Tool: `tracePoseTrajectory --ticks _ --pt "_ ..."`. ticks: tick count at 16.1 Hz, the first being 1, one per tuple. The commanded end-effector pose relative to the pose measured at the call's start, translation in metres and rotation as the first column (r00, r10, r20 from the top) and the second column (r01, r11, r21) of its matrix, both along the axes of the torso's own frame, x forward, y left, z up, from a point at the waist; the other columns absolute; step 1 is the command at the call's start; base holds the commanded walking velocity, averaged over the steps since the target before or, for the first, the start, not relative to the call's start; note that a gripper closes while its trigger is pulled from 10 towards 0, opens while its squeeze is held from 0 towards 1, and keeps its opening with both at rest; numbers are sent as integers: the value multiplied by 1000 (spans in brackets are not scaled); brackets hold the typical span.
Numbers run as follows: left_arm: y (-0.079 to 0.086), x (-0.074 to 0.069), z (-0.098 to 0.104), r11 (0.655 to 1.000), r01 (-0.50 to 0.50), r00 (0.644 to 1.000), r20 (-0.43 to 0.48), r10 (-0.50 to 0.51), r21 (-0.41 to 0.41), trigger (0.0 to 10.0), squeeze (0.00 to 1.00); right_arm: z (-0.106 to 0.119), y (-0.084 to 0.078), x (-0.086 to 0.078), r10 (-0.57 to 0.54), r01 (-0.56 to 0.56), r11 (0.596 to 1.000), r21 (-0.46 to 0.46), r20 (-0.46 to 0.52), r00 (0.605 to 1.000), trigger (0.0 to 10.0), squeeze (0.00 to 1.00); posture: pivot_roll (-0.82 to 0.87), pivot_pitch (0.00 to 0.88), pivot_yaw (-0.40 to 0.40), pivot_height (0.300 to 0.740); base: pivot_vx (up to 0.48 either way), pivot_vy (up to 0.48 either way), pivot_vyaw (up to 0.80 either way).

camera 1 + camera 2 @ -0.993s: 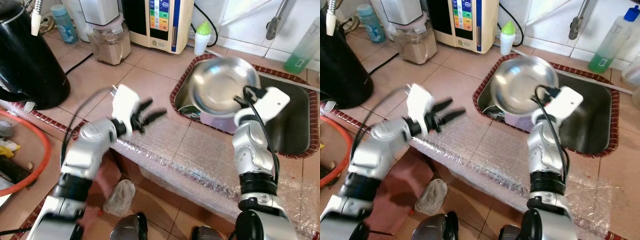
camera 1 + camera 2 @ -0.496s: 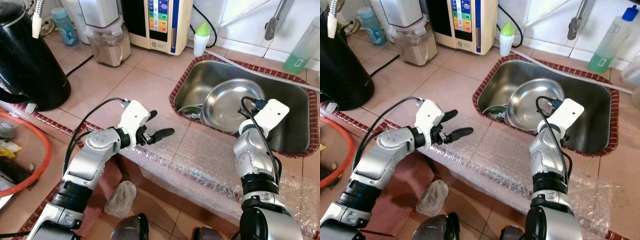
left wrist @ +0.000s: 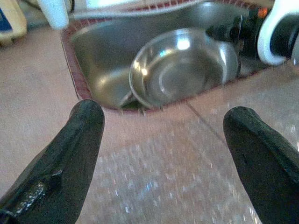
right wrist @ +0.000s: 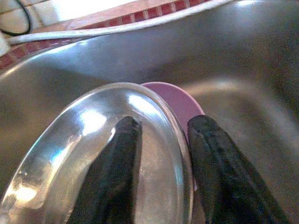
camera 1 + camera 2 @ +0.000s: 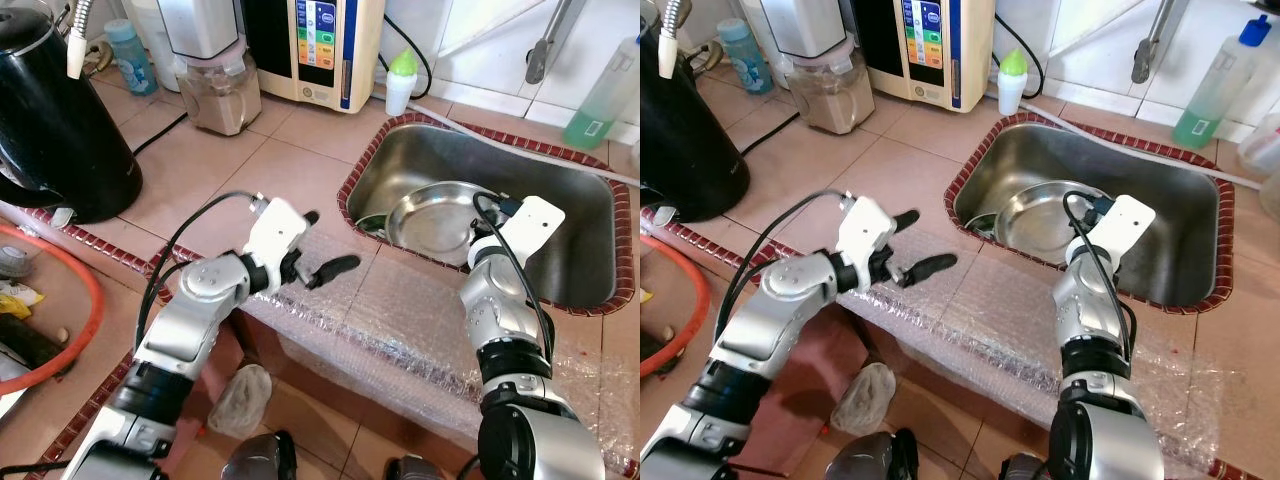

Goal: Kitchen organization

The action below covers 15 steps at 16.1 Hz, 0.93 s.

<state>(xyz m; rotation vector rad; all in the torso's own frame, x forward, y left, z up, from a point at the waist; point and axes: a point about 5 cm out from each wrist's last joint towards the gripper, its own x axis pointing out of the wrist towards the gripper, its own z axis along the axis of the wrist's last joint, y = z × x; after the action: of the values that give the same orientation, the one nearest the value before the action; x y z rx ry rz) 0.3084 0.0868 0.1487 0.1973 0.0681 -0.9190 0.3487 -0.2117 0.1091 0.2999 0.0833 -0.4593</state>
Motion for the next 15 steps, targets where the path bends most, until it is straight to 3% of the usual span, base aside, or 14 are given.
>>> tracePoseTrajectory --ticks 1,8,11,13,14,15 --pt "4 4 4 1000 -20 1000 22 20 2 10000 1000 -21 3 -8 13 -11 1000 24 -78 997 10000 1000 -6 43 57 740 0 0 0" --pt "7 11 10 997 -78 994 71 80 -23 10000 1000 -36 7 -34 150 -159 982 -97 -100 984 10000 1000 -20 6 59 740 0 0 0" --pt "8 8 9 988 -134 987 83 141 -80 10000 1000 -24 11 -43 248 -257 940 -223 -64 967 10000 1000 -37 0 67 740 0 0 0" --pt "15 3 11 964 -226 962 125 244 -140 10000 1000 -20 14 -49 320 -329 910 -254 -75 944 10000 1000 -65 0 85 740 0 0 0" --pt "25 0 5 930 -339 925 129 358 -144 10000 1000 -15 12 -53 373 -375 865 -332 -73 925 10000 1000 -74 0 85 740 0 0 0" --pt "30 -4 0 908 -388 906 115 407 -155 10000 1000 -11 9 -55 384 -381 847 -372 -69 921 10000 1000 -74 0 77 740 0 0 0"
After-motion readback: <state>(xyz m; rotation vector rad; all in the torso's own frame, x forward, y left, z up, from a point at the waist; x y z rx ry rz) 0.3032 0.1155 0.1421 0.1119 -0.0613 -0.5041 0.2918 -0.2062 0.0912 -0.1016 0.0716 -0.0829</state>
